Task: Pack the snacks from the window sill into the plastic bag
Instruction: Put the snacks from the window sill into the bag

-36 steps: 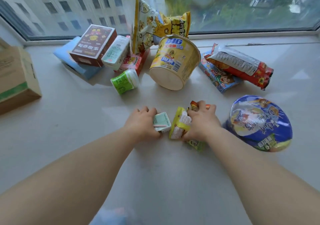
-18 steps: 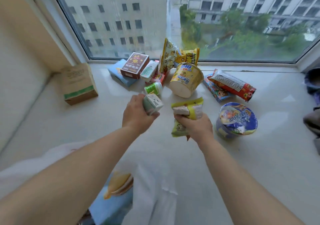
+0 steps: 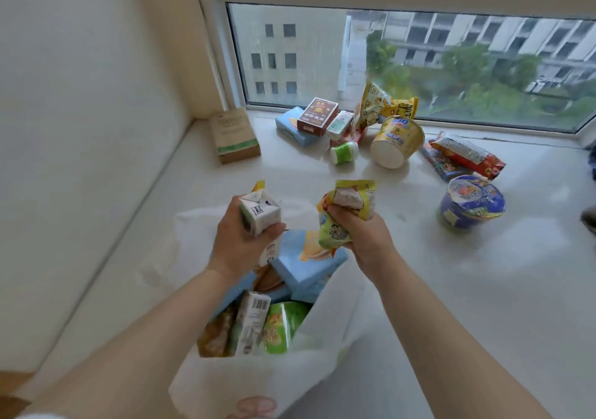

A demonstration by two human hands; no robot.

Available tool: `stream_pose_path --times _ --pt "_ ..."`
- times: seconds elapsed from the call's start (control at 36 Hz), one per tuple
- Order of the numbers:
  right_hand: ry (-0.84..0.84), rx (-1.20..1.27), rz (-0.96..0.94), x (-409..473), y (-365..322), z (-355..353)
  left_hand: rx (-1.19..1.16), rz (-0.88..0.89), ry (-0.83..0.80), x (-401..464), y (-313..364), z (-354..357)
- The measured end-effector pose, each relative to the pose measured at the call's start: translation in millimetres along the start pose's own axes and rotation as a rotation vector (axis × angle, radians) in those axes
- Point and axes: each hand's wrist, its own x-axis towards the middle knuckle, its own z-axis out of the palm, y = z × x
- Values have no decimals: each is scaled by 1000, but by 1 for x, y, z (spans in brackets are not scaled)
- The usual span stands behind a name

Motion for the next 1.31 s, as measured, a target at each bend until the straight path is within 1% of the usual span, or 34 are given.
stream_pose_path --times 0.11,0.17,0.22,0.25,0.28,0.33,0.36,0.44,0.5,0.56,0.58,0.64,0.69,0.75,0.81,0.86,0.92,0.94,1.0,1.06,1.08,1.11,1.14,1.17,1.19,1.22,1.25,1.28,1.31 --pt "-17 -113 20 -14 27 25 121 -17 -120 -24 -26 -21" --pt "-37 -203 5 -21 38 33 276 -66 -245 -33 -42 -27" --pt "-69 -291 0 -26 52 37 496 -106 -396 -41 -60 -31" --pt "-85 -339 3 -29 58 38 633 -88 -461 -45 -68 -32" --pt "-100 -383 5 -32 64 41 791 -25 -503 -49 -76 -32" --pt "-110 -491 -8 -37 74 45 1052 140 -530 -56 -90 -29" --pt "-109 -599 -35 -38 77 47 1115 184 -519 -58 -95 -27" --pt "-177 -1016 -132 -39 83 49 1166 173 -458 -54 -105 -29" --pt "-238 -1248 -120 -36 85 49 1221 157 -402 -47 -110 -35" --pt "-268 -1470 -131 -33 89 50 1236 174 -304 -41 -113 -42" --pt "-277 -1579 -162 -32 93 52 1236 169 -297 -39 -114 -44" --pt "-319 -1729 -255 -34 104 61 1247 117 -368 -38 -115 -47" --pt "-402 -1773 -302 -37 117 69 1264 104 -437 -35 -111 -50" --pt "-421 -1776 -288 -38 124 73 1267 134 -504 -33 -113 -55" --pt "-323 -1783 -260 -36 127 75 1300 156 -587 -31 -112 -62" --pt "-208 -1794 -193 -34 130 82 1299 154 -654 -27 -107 -66" --pt "-182 -1828 -103 -32 134 91 1206 127 -680 -25 -100 -65" --pt "-193 -1844 -69 -33 135 95 1152 118 -667 -26 -97 -66" --pt "-229 -1818 -15 -35 133 97 1084 136 -574 -31 -94 -69" --pt "-277 -1721 -3 -39 128 92 1049 151 -419 -40 -93 -73" --pt "-282 -1650 -14 -43 124 90 1034 143 -335 -46 -94 -74" --pt "-254 -1566 -48 -47 121 87 1022 130 -243 -52 -96 -74" --pt "-179 -1476 -103 -52 119 85 1005 104 -142 -59 -99 -74" --pt "-61 -1394 -171 -56 117 82 978 59 -35 -65 -103 -73" --pt "82 -1338 -227 -59 115 79 948 -22 58 -71 -106 -74" --pt "227 -1314 -243 -63 114 76 911 -143 112 -76 -109 -74" --pt "359 -1311 -210 -65 113 71 866 -294 137 -81 -111 -74" --pt "467 -1311 -131 -68 113 65 810 -437 161 -85 -111 -74" --pt "542 -1301 -18 -71 113 58 744 -556 194 -88 -110 -73"
